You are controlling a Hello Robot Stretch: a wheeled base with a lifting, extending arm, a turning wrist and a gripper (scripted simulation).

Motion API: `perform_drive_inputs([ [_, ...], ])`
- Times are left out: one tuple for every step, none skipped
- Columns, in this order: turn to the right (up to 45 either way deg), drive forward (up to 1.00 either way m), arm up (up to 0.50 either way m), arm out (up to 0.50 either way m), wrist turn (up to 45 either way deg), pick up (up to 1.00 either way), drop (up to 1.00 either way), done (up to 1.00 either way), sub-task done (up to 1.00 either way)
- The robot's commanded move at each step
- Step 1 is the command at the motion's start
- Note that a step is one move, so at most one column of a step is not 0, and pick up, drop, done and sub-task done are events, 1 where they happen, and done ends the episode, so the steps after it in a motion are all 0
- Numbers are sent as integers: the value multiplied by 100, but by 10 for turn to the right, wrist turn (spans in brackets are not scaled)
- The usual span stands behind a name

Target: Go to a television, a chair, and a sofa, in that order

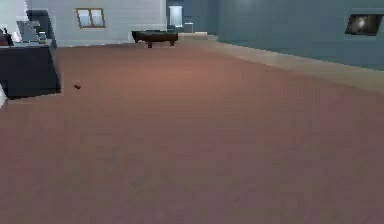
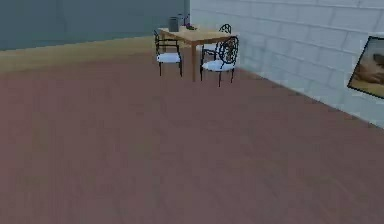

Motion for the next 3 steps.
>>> perform_drive_inputs([
  [-450, 0, 0, 0, 0, 0, 0, 0, 0],
  [-450, 0, 0, 0, 0, 0, 0, 0, 0],
  [-270, 0, 0, 0, 0, 0, 0, 0, 0],
])
